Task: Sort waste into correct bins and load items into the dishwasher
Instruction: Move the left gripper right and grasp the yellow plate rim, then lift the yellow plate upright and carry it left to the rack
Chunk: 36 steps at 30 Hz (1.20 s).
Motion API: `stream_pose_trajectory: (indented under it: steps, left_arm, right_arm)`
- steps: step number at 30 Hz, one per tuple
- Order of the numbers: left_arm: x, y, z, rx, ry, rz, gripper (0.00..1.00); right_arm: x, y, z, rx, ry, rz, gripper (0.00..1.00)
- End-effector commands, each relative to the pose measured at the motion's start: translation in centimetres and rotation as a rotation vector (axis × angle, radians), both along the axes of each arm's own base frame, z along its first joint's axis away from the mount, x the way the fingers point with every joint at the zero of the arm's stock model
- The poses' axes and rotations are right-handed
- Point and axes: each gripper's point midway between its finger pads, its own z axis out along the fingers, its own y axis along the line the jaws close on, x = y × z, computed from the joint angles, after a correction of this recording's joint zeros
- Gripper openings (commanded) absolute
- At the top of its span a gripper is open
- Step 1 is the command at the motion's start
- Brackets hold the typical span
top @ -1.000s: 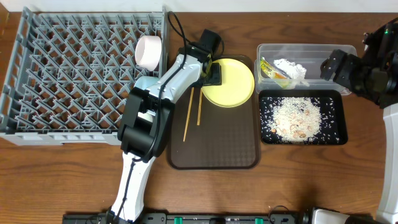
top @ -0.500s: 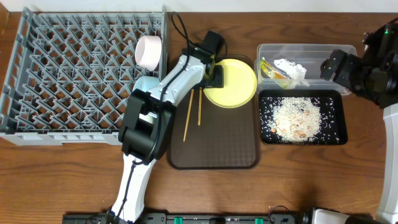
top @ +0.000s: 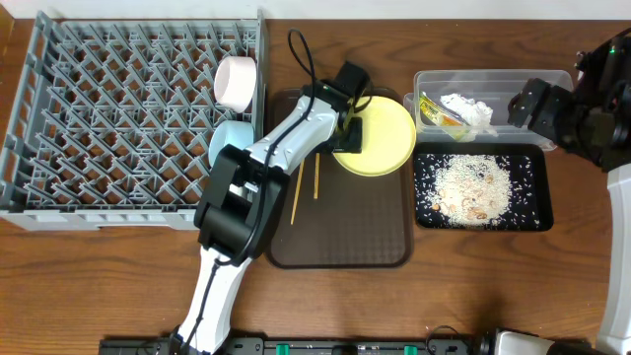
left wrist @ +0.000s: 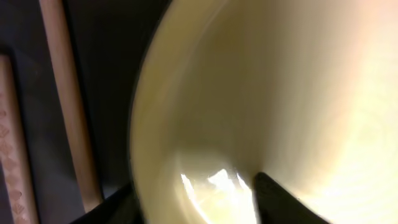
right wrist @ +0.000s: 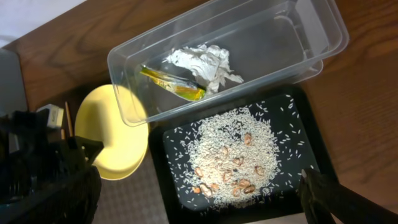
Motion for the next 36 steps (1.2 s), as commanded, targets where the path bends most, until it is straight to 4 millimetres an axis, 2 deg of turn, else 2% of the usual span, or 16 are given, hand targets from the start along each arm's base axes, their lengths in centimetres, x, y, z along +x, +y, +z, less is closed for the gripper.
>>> stream_pose_trajectory:
  steps: [1,4,5,12,15,19,22,28,30,32,36]
  left_arm:
    - [-0.8,0.5,-0.6,0.004,0.008,0.005,0.34]
    - [-1.0,1.4,-1.8,0.020,0.012,0.063,0.11]
    - [-1.0,1.6,-2.0,0.025,0.012,0.077,0.08]
    - [-0.6,2.4,-2.1,0.027,0.014,0.095,0.08]
    - [-0.1,2.7,-1.1,0.019,-0.001,0.106,0.07]
    - [1.5,4.0,2.3,0.006,-0.077,0.129,0.07]
    - [2.5,5.7,6.0,0.019,-0.158,0.144,0.07]
    - [3.0,6.3,14.6,0.006,-0.362,-0.021,0.08]
    - [2.8,6.3,16.9,0.009,-0.420,-0.079,0.07]
    - [2.7,6.8,18.8,0.038,-0.473,-0.109,0.07]
    - [2.9,9.6,21.4,0.186,-0.561,-0.103,0.07]
  right_arm:
    - [0.0,-0.2,-0.1,-0.007,0.004,0.000,0.99]
    - [0.0,-0.2,-0.1,-0.007,0.004,0.000,0.99]
    - [0.0,-0.2,-0.1,-0.007,0.004,0.000,0.99]
    - [0.0,-0.2,-0.1,-0.007,0.004,0.000,0.99]
    - [0.0,-0.2,-0.1,-0.007,0.004,0.000,0.99]
    - [0.0,-0.2,-0.1,-0.007,0.004,0.000,0.99]
    - [0.0,-0.2,-0.1,-0.007,0.004,0.000,0.99]
    - [0.0,-0.2,-0.1,-0.007,0.004,0.000,0.99]
    - [0.0,-0.2,-0.1,-0.007,0.004,0.000,0.99]
    - [0.0,-0.2,-0.1,-0.007,0.004,0.000,0.99]
    - [0.0,-0.2,-0.1,-0.007,0.004,0.000,0.99]
